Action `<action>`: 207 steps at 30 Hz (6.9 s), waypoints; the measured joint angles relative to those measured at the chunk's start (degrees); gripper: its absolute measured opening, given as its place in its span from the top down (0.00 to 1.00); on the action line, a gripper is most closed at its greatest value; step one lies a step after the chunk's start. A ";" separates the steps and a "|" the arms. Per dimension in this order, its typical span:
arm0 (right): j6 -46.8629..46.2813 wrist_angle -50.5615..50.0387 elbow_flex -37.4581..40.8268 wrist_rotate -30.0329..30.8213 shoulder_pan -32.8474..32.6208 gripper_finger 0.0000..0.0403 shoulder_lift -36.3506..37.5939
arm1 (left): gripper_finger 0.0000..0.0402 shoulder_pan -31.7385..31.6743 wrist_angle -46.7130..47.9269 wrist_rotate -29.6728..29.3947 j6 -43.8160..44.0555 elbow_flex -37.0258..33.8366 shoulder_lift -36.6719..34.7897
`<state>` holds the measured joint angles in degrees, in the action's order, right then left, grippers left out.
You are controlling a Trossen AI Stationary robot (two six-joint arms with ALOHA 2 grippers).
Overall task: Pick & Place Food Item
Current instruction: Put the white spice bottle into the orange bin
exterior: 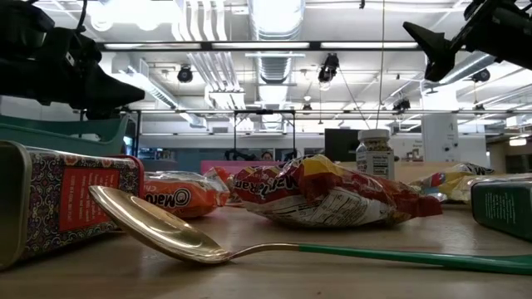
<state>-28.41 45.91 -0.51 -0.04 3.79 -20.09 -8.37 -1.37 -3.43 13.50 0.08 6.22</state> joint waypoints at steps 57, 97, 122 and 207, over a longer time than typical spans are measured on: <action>0.30 -100.97 -66.51 11.06 0.02 0.18 -54.53 | 0.97 0.01 0.00 0.00 0.00 0.00 -0.02; 13.45 -107.17 -71.32 4.51 2.60 0.18 -67.54 | 0.97 -1.23 17.04 9.60 -19.55 32.76 29.53; 13.84 -103.86 -69.36 3.04 3.17 0.18 -71.28 | 0.97 -4.58 18.16 9.47 -19.47 34.10 30.69; 18.39 -102.63 -69.15 4.77 3.43 0.51 -71.15 | 0.97 -4.57 18.63 9.45 -20.57 34.10 30.67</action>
<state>-10.02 -56.72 -69.66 4.74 7.23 -91.24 -12.94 17.27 6.02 -7.07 34.17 36.88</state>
